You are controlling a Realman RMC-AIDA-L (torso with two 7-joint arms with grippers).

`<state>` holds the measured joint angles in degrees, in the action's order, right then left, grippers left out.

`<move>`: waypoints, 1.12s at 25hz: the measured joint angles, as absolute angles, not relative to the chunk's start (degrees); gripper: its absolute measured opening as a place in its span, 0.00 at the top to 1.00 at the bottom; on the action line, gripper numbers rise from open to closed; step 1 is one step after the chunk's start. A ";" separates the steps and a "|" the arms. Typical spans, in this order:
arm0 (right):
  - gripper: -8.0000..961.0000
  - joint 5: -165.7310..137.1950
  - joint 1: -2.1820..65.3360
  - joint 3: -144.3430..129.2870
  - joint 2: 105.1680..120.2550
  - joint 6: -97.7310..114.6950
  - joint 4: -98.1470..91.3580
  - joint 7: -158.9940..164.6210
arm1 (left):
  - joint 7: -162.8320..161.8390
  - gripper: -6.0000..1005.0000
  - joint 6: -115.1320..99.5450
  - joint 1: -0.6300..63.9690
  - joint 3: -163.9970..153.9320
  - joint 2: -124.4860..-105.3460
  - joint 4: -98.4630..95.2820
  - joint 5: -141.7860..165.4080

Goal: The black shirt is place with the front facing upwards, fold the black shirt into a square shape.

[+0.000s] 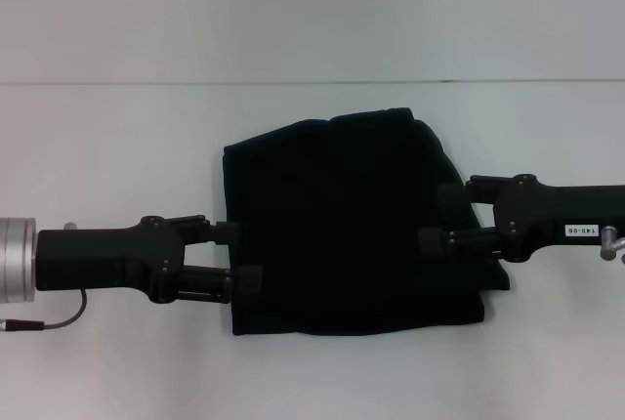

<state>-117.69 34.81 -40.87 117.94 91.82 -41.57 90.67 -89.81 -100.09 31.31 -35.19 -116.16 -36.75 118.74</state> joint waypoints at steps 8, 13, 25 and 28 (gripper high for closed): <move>0.05 -117.78 34.86 -40.87 117.94 91.68 -41.55 90.72 | -89.83 0.06 -99.98 31.45 -35.25 -116.10 -36.64 118.74; 0.05 -117.78 34.89 -40.87 117.98 91.26 -41.53 91.23 | -91.09 0.06 -97.65 31.51 -35.73 -116.13 -36.70 119.00; 0.05 -123.63 35.45 -41.35 118.97 87.36 -47.24 98.30 | -94.83 0.06 -90.93 33.94 -40.16 -117.05 -39.26 122.75; 0.05 -124.03 35.50 -41.46 119.27 86.28 -48.12 99.01 | -96.09 0.06 -88.91 34.52 -41.35 -117.97 -41.10 124.84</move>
<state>-124.03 35.50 -41.46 119.27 86.28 -48.12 99.01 -96.08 -88.91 34.52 -41.35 -117.97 -41.10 124.84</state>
